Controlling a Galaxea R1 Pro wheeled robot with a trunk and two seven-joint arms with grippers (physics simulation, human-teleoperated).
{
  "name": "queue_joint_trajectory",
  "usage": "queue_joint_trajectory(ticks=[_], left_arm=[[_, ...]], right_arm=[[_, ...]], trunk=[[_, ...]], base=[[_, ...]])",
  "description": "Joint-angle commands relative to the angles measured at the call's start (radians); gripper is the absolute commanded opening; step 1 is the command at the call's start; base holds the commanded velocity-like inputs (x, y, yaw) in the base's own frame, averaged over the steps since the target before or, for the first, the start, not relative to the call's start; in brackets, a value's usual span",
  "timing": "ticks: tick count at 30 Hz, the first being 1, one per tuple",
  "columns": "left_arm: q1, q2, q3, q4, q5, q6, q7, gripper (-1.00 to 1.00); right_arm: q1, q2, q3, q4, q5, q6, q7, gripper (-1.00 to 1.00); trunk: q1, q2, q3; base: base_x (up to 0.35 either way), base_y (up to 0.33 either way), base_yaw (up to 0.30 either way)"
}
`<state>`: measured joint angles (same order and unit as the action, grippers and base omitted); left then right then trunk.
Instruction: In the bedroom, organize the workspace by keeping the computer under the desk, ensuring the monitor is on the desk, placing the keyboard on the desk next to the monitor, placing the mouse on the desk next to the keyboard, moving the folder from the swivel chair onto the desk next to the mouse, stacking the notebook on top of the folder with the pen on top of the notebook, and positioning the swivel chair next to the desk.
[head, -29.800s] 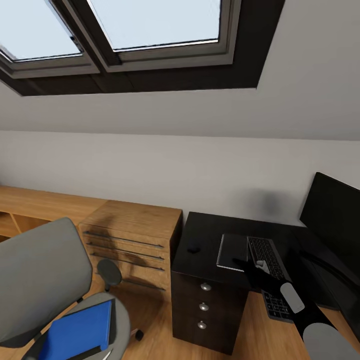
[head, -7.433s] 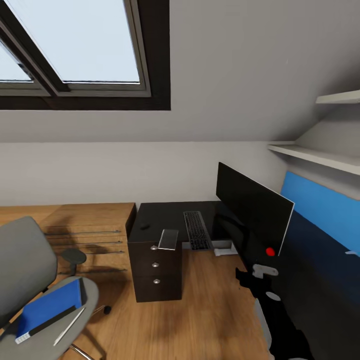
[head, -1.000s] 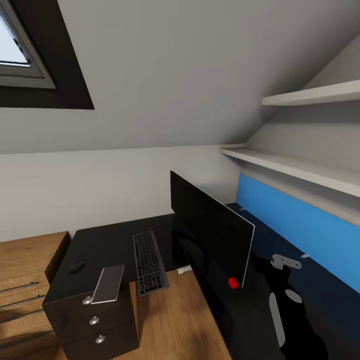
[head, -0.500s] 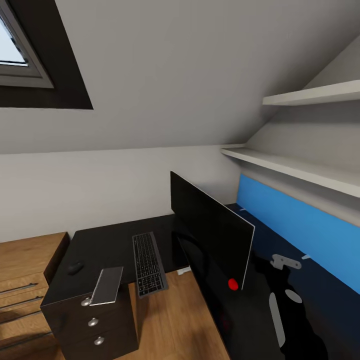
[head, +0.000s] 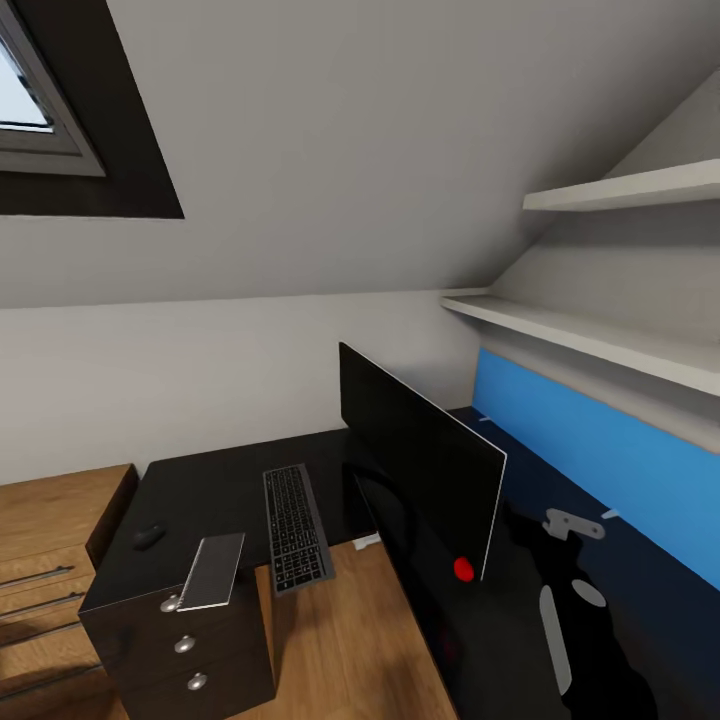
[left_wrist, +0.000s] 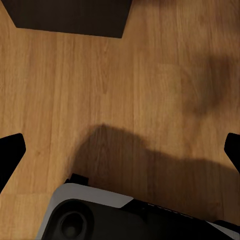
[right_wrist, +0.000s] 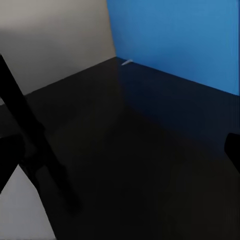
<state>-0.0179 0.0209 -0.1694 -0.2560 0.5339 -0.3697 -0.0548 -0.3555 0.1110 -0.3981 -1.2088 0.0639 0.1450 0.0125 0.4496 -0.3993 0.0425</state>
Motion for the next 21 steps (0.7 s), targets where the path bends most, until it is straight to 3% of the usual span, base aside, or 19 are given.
queue_joint_trajectory(ticks=[1,21], left_arm=[[0.0,0.001,-0.005,0.001,0.011,-0.004,-0.005,1.0],[0.0,0.0,-0.005,0.001,0.011,-0.004,-0.004,1.0]], right_arm=[[0.0,0.001,-0.004,-0.001,0.007,0.006,0.001,1.0],[0.0,0.001,-0.022,-0.001,0.007,0.005,0.002,1.0]], trunk=[[0.0,-0.001,0.0],[0.0,-0.001,0.0]], base=[[0.0,0.0,0.0],[0.003,-0.003,0.0]])
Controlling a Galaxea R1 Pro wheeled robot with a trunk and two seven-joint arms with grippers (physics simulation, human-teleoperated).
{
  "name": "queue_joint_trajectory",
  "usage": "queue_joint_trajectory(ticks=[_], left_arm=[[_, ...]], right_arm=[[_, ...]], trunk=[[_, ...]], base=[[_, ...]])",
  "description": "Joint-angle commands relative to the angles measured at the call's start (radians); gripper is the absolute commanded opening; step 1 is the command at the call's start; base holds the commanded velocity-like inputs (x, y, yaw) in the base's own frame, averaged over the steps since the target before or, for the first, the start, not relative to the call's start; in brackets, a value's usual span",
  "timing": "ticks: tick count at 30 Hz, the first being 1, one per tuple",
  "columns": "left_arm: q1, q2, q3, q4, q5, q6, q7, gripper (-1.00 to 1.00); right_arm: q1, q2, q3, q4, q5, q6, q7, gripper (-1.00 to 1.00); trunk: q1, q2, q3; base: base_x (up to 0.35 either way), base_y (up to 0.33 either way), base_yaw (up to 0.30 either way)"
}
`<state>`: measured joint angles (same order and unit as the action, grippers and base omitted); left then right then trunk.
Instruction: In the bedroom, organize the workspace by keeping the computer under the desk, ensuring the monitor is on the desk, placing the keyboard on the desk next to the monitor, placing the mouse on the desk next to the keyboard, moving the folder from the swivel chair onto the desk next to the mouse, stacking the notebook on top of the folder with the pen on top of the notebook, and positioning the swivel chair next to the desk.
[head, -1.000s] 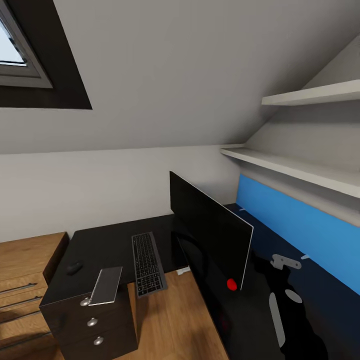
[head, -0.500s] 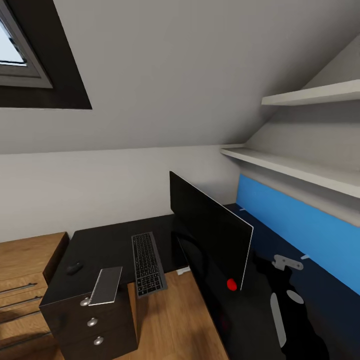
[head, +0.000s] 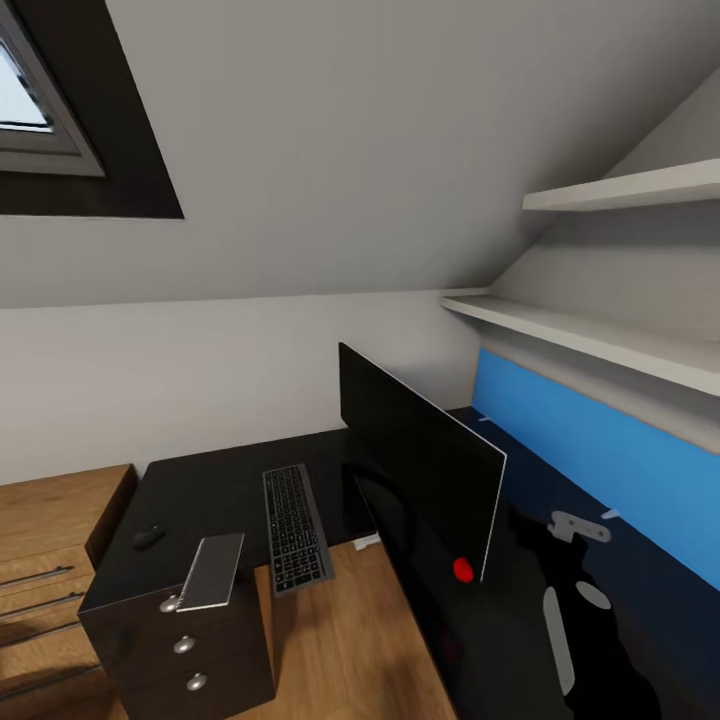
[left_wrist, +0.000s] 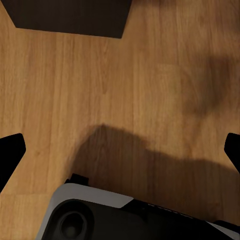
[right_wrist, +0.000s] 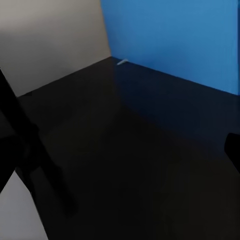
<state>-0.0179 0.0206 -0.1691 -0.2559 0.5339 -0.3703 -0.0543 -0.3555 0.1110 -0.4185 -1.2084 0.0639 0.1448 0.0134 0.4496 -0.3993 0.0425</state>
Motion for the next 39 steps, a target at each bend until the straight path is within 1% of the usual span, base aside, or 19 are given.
queue_joint_trajectory(ticks=[1,3,10,20,29,39], left_arm=[[0.0,0.001,-0.005,0.001,0.011,-0.004,-0.005,1.0],[0.0,0.001,-0.005,0.001,0.011,-0.004,-0.005,1.0],[0.0,0.001,-0.005,0.001,0.011,-0.004,-0.005,1.0],[0.0,0.001,-0.005,0.001,0.011,-0.004,-0.004,1.0],[0.0,0.001,-0.004,0.001,0.011,-0.004,-0.004,1.0],[0.0,0.001,-0.004,0.001,0.011,-0.004,-0.004,1.0]], right_arm=[[0.0,0.001,-0.005,-0.002,0.007,0.006,0.002,1.0],[0.0,0.001,-0.013,-0.002,0.007,0.006,0.002,1.0],[0.0,0.001,-0.019,-0.002,0.007,0.006,0.002,1.0],[0.0,0.001,-0.02,-0.001,0.007,0.006,0.002,1.0],[0.0,0.001,-0.02,0.001,0.006,0.006,0.004,1.0],[0.0,0.001,-0.02,0.004,0.006,0.004,0.006,1.0]], trunk=[[0.0,-0.001,0.0],[0.0,-0.001,0.0],[0.0,-0.001,0.0],[0.0,-0.001,0.0],[0.0,-0.001,0.0],[0.0,-0.001,0.0]], base=[[0.048,-0.056,0.0],[0.07,-0.076,0.0],[0.034,-0.036,0.0],[0.007,-0.004,0.0],[0.124,0.0,0.0],[0.031,0.0,0.0]])
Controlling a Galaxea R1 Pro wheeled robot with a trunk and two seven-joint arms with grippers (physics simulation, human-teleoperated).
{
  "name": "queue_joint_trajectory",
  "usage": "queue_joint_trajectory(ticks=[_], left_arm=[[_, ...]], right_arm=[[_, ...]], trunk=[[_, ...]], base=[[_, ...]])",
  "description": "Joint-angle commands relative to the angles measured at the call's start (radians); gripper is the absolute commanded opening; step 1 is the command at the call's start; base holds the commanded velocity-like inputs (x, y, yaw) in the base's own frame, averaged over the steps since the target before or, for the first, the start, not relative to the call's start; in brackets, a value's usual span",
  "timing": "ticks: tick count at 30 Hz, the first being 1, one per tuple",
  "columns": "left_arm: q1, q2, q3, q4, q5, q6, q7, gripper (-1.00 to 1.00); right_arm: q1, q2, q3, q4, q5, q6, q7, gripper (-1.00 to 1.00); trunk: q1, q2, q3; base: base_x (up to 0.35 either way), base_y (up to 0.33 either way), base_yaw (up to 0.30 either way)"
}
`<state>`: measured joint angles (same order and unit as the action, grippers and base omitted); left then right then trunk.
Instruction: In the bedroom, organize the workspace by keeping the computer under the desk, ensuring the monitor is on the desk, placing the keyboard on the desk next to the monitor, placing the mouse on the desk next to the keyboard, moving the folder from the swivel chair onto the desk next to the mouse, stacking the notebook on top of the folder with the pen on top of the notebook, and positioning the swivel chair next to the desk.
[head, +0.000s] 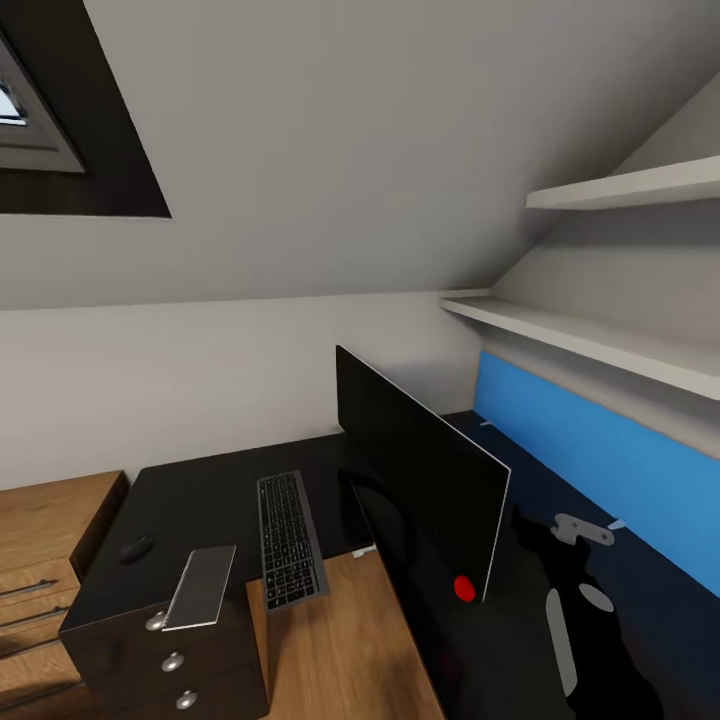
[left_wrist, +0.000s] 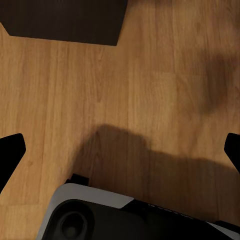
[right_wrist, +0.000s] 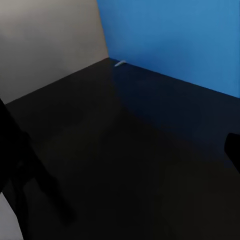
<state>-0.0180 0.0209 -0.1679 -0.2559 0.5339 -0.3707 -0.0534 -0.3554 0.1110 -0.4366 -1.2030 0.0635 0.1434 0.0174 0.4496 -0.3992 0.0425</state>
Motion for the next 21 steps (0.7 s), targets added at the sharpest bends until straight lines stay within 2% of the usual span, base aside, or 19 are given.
queue_joint_trajectory(ticks=[1,9,21], left_arm=[[0.0,0.001,-0.005,0.001,0.011,-0.004,-0.005,1.0],[0.0,0.001,-0.005,0.001,0.011,-0.003,-0.005,1.0],[0.0,0.001,-0.005,0.001,0.011,-0.003,-0.005,1.0]], right_arm=[[0.0,0.001,-0.002,-0.001,0.007,0.006,0.002,1.0],[0.0,0.0,-0.002,-0.001,0.01,0.0,0.002,1.0],[0.001,-0.002,-0.002,0.002,0.018,-0.047,0.018,1.0]], trunk=[[0.0,-0.001,0.0],[0.0,-0.001,0.0],[0.0,-0.001,0.0]], base=[[0.006,0.0,0.0],[0.003,0.0,0.0],[0.0,0.0,0.0]])
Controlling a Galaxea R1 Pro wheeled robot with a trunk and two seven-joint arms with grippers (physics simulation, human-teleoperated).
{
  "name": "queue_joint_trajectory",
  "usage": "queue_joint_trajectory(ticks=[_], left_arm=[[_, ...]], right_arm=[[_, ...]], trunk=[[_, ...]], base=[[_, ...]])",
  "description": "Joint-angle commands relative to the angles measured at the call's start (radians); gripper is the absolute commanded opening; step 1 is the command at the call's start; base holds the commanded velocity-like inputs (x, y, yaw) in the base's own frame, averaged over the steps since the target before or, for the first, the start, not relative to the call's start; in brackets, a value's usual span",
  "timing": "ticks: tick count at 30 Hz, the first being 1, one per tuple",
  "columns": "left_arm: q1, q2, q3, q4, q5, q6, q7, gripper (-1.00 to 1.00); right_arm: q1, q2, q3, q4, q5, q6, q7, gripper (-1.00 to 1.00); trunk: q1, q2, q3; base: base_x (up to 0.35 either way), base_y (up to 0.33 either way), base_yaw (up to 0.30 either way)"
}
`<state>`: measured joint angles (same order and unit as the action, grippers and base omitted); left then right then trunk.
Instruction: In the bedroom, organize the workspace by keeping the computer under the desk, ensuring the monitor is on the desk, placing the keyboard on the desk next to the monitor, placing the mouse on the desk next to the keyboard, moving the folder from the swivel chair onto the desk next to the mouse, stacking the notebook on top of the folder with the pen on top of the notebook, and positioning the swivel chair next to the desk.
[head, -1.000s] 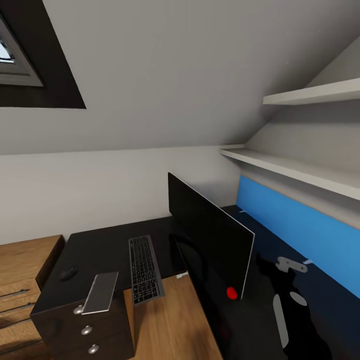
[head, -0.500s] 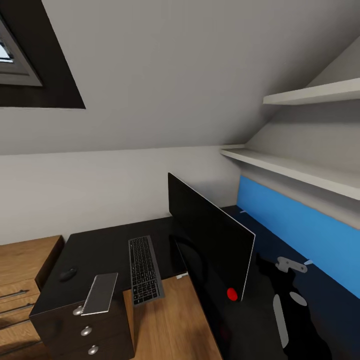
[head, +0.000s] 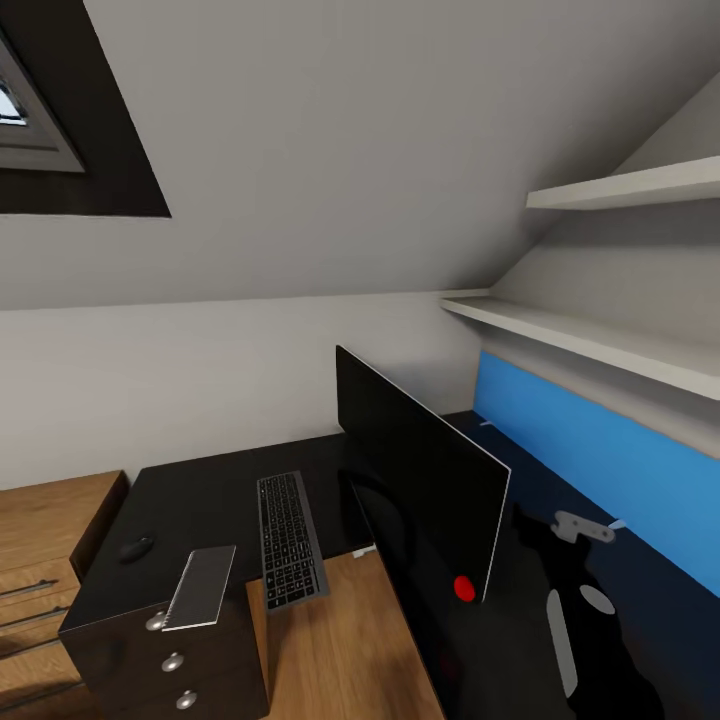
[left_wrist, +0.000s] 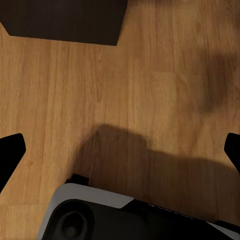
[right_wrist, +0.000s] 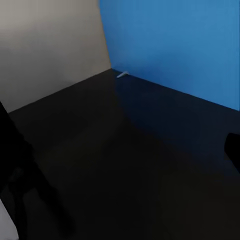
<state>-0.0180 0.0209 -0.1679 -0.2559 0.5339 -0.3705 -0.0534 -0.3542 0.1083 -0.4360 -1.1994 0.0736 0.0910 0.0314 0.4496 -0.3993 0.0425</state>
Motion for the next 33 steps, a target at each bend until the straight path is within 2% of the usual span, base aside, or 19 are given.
queue_joint_trajectory(ticks=[1,7,13,24,33], left_arm=[[0.0,0.001,-0.005,0.001,0.011,-0.003,-0.005,1.0],[0.0,0.001,-0.005,0.001,0.011,-0.004,-0.005,1.0],[0.0,0.001,-0.005,0.001,0.011,-0.004,-0.005,1.0],[0.0,0.001,-0.005,0.001,0.011,-0.004,-0.005,1.0],[0.0,0.002,-0.004,0.001,0.011,-0.003,-0.005,1.0]], right_arm=[[0.0,0.0,-0.003,-0.001,0.009,0.003,0.021,1.0],[0.0,-0.01,-0.003,0.007,0.01,0.001,0.091,1.0],[0.0,-0.023,-0.003,0.024,0.011,0.0,0.132,1.0],[0.0,-0.03,-0.003,0.035,0.017,0.0,0.232,1.0],[0.001,-0.019,0.0,0.034,0.011,0.013,0.246,1.0]], trunk=[[0.0,-0.001,0.0],[0.0,-0.001,0.0],[0.0,-0.001,0.0],[0.0,-0.001,0.0],[0.0,-0.001,0.0]], base=[[0.0,0.0,0.0],[0.0,0.0,0.0],[0.0,0.0,0.0],[0.0,0.0,0.0],[0.0,0.0,0.013]])
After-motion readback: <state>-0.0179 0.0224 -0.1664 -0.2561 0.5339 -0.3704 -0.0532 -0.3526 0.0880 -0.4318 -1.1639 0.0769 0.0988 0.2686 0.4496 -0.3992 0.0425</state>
